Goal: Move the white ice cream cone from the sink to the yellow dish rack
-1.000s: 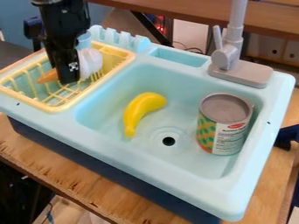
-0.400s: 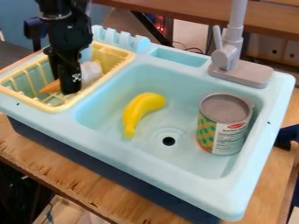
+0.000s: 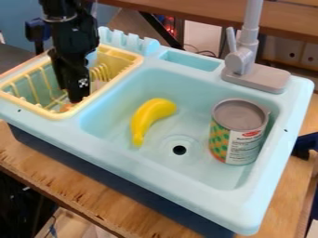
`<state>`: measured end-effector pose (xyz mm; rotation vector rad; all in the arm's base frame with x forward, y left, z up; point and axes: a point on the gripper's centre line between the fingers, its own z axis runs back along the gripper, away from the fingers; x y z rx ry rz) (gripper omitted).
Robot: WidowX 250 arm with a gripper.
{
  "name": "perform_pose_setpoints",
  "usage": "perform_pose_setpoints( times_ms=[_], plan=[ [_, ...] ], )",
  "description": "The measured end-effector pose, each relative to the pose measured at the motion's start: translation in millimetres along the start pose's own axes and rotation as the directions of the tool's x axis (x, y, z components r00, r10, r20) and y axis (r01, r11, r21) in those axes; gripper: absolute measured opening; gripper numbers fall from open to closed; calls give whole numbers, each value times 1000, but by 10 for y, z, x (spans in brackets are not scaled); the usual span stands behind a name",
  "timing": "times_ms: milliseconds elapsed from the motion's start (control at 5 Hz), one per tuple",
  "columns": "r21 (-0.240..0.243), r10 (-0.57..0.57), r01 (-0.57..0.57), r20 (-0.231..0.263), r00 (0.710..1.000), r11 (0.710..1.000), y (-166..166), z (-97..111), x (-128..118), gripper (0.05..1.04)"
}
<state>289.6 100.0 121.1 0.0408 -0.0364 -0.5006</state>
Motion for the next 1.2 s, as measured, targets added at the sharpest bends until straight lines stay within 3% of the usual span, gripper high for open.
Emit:
perform_pose_setpoints(
  times_ms=[200, 400, 600, 800, 1000, 1200],
  plan=[
    [-4, -14, 14, 12, 1000, 1000, -14, -13, 12, 1010],
    [-7, -18, 18, 17, 1000, 1000, -22, -4, 17, 1005],
    [11, 13, -13, 40, 999, 1000, -76, 205, -28, 1002],
    [5, 93, -94, 113, 989, 996, -223, 539, -62, 1002],
    [-20, 248, -249, 205, 947, 968, -309, 769, -64, 1002],
    [-55, 509, -506, 94, 856, 861, -609, 697, 9, 1002]
  ],
)
